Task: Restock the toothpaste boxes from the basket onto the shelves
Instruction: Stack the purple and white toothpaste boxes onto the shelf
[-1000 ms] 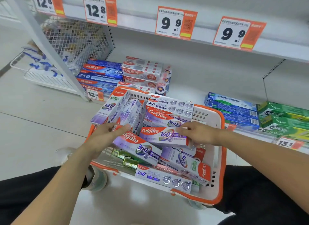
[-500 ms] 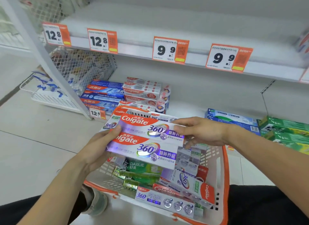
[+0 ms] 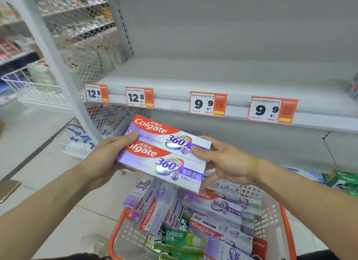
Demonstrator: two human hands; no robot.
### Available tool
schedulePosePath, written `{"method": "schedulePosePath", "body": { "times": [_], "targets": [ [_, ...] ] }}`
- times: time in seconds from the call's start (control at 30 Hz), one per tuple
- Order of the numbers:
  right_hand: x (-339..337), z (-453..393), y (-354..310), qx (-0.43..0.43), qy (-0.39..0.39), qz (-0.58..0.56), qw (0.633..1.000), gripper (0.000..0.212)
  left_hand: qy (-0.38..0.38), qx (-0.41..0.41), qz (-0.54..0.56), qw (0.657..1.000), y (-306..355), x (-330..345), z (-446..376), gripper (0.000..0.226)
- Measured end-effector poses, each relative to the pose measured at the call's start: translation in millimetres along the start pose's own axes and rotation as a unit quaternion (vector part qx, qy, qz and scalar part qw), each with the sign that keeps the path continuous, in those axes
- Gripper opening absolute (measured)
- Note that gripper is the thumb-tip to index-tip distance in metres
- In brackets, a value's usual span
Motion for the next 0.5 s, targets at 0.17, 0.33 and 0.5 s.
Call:
{"method": "schedulePosePath", "body": {
  "times": [0.17, 0.33, 0.5],
  "targets": [
    [1, -7, -13, -0.060, 0.049, -0.006, 0.997, 0.045, 0.020, 0.015, 0.005, 1.000, 13, -7, -5, 0.039],
    [6, -11, -29, -0.096, 0.064, 0.005, 0.993, 0.046, 0.058, 0.044, 0.036, 0.997, 29, -15, -12, 0.061],
    [26, -17, -59, -0.180, 0.134, 0.074, 0.972, 0.045, 0.062, 0.087, 0.085, 0.991, 41, -32, -12, 0.050]
  ]
}}
Point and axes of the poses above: each hand's wrist, its own z-axis away from the middle knuckle, its own x-axis out of the palm, y = z × x, the point moved 2 cm from there along -z, towards the middle knuckle, and after that the axes turned 1 degree about -x, right-handed, at the moved point
